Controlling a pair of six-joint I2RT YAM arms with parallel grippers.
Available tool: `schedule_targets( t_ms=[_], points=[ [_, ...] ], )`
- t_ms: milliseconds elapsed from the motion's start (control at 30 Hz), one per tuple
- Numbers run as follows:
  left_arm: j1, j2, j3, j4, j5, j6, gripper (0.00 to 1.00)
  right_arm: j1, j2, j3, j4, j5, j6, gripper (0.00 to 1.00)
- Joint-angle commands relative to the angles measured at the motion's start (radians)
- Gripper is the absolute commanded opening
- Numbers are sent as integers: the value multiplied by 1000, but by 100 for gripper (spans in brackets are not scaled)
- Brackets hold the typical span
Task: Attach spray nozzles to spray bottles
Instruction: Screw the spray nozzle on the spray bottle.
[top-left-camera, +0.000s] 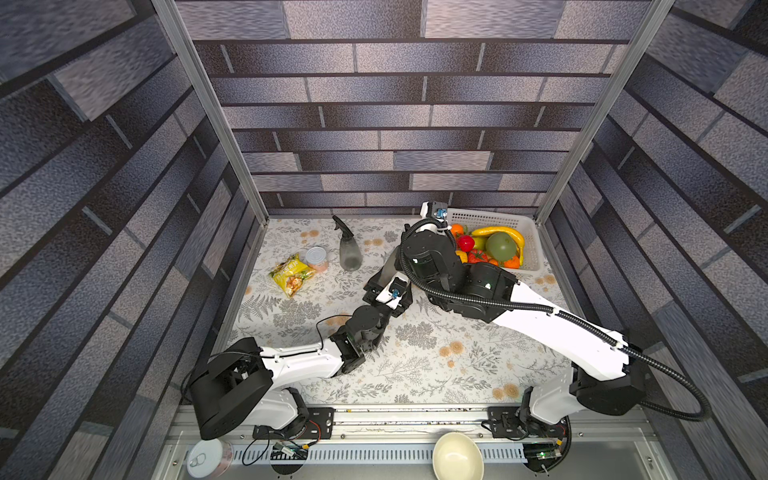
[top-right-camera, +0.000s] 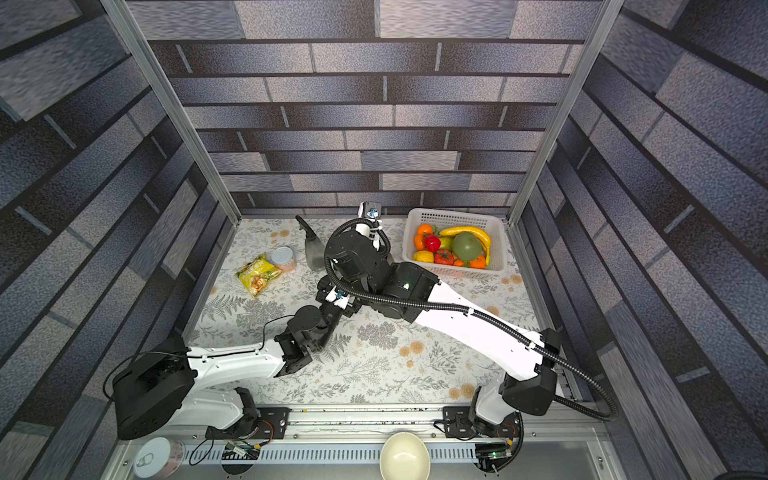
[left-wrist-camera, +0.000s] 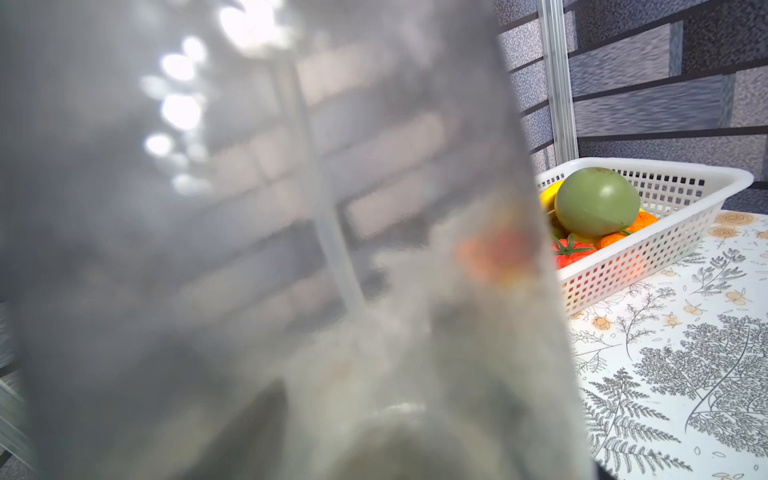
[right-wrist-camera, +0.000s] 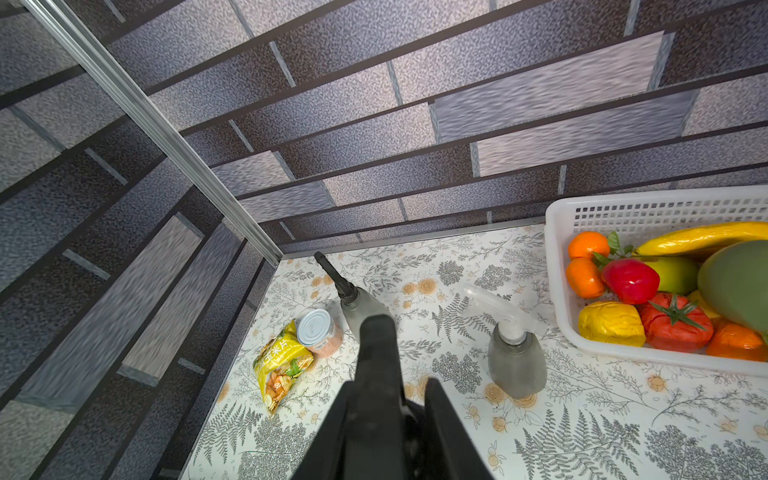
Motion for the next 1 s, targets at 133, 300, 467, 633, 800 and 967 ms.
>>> schedule_targets(
  t_ms=[133, 300, 467, 633, 800, 967],
  points=[
    [-24, -26, -34, 179, 105, 28, 77, 25, 39, 37, -77, -56, -41, 38],
    [-14, -12, -47, 192, 106, 9, 77, 39, 30, 53, -86, -52, -53, 45],
    [5, -16, -50, 185, 124, -28, 77, 55, 12, 58, -90, -31, -80, 50],
    [14, -17, -54, 174, 139, -40, 77, 61, -11, 47, -89, -40, -94, 56],
    [22, -21, -73, 171, 149, -59, 78, 63, -39, 44, -76, -71, -127, 62],
    [34, -28, -81, 161, 165, -82, 78, 67, -47, 51, -79, -99, -147, 67]
  ],
)
